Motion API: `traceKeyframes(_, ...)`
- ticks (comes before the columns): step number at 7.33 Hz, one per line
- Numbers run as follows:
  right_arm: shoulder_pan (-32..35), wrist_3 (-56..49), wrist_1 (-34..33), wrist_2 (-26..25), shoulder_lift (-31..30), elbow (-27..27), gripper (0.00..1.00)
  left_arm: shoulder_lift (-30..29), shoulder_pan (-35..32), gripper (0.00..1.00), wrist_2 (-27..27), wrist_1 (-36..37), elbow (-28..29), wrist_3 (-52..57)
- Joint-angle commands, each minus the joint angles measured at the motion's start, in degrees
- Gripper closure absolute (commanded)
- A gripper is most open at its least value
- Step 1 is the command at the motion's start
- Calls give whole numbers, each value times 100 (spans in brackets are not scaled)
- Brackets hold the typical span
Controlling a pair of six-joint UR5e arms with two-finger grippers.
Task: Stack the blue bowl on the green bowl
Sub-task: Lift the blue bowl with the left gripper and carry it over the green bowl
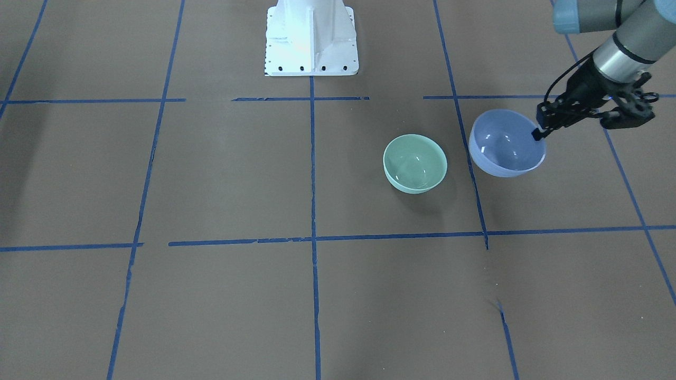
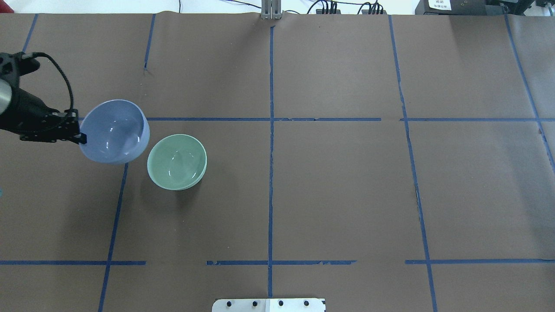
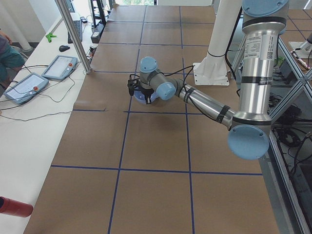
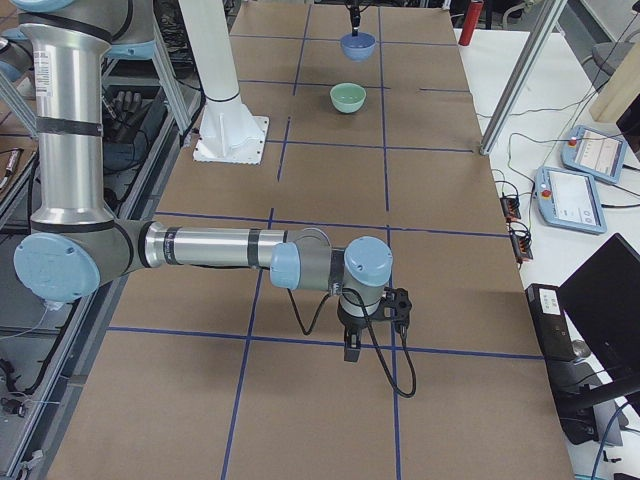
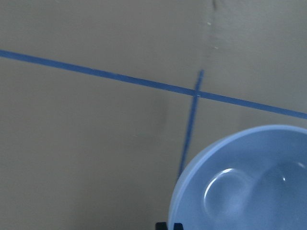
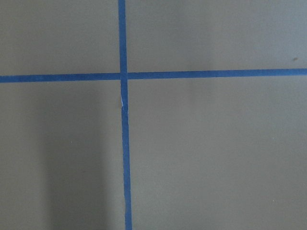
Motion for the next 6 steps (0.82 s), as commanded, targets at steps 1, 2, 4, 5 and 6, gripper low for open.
traceKeyframes(1,9,0,0,0,0,0,0,-870,824,100,607,740,76,-858)
traceKeyframes(2,0,9,0,0,9,0,0,-970,1072,100,853,779,172,-1087)
traceKeyframes(4,0,0,0,0,0,0,0,-971,1188,100,1056,762,348,-1150)
traceKeyframes(5,0,0,0,0,0,0,0,-962,1188,100,1066,753,427,-1142)
traceKeyframes(6,9,0,0,0,0,0,0,-962,1188,100,1058,736,497,-1116)
